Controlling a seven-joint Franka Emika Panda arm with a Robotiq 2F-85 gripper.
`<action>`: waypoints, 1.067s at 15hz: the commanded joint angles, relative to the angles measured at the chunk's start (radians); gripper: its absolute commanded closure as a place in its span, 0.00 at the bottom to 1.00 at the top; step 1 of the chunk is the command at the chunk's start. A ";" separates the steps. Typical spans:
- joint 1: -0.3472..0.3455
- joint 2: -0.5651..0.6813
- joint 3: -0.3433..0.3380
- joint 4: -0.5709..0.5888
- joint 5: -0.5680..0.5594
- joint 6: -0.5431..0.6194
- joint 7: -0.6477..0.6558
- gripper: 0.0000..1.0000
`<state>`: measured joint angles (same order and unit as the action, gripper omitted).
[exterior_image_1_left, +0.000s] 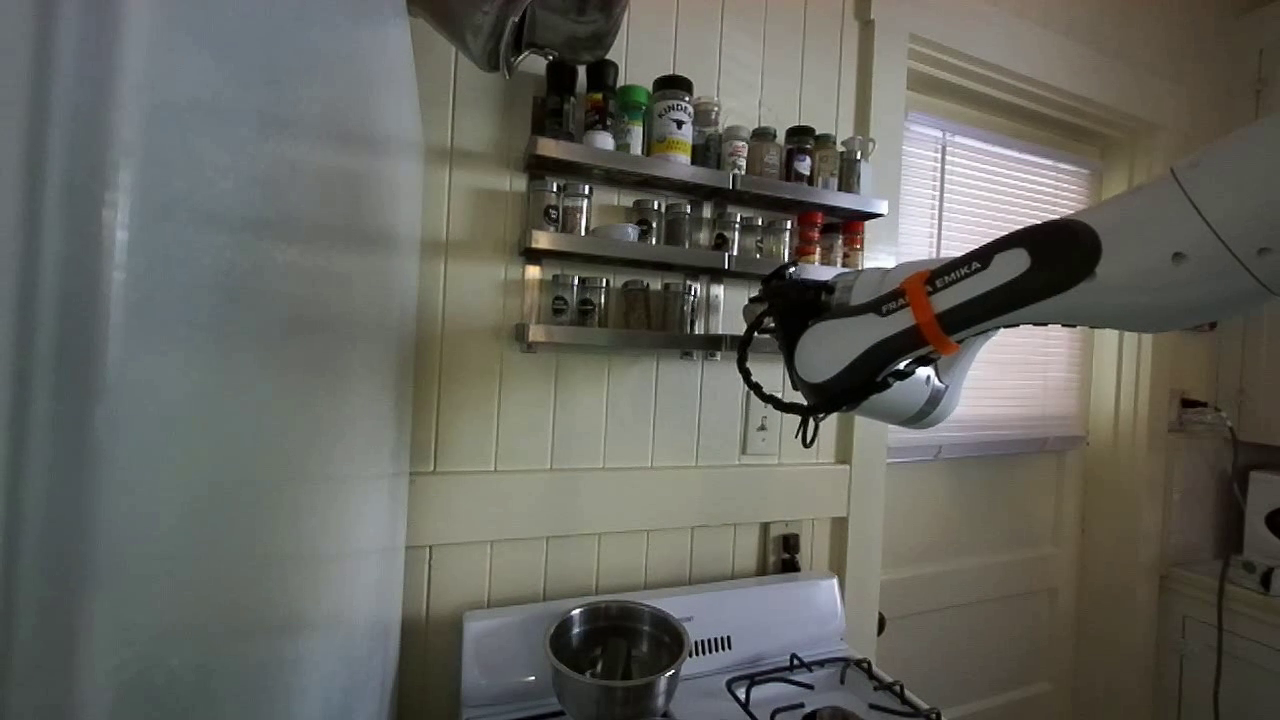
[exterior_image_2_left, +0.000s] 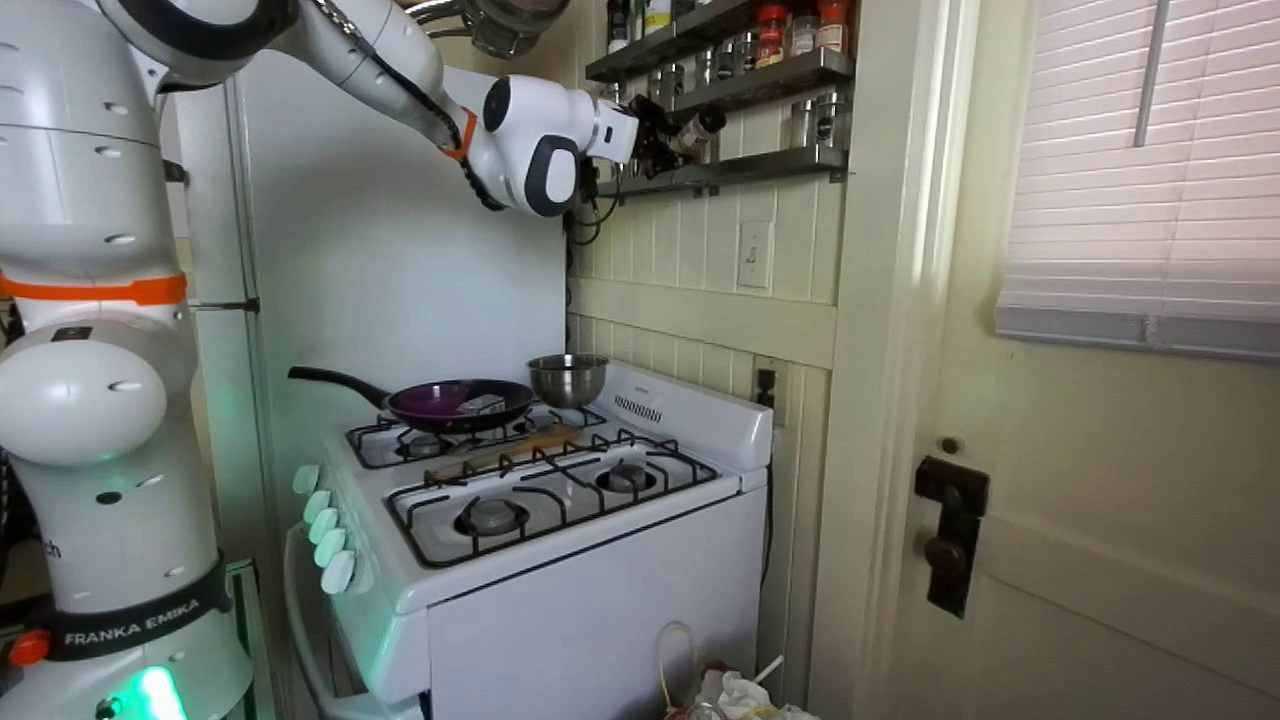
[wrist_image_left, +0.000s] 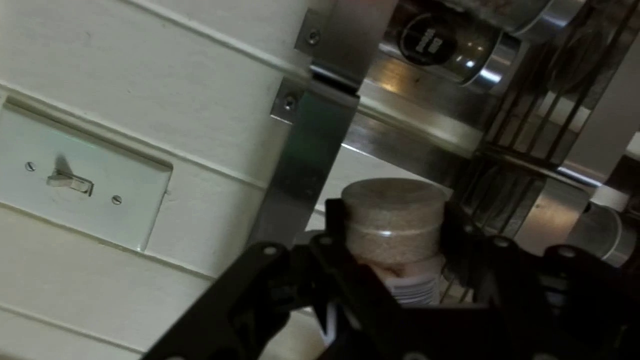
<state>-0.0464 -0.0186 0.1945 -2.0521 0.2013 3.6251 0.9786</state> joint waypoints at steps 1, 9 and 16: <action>-0.004 0.017 -0.008 0.033 -0.036 -0.016 0.070 0.75; -0.014 0.034 -0.025 0.079 -0.085 -0.058 0.169 0.75; -0.033 0.019 -0.047 0.100 -0.061 -0.193 0.139 0.75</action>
<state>-0.0667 0.0086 0.1601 -1.9672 0.1413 3.4996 1.1238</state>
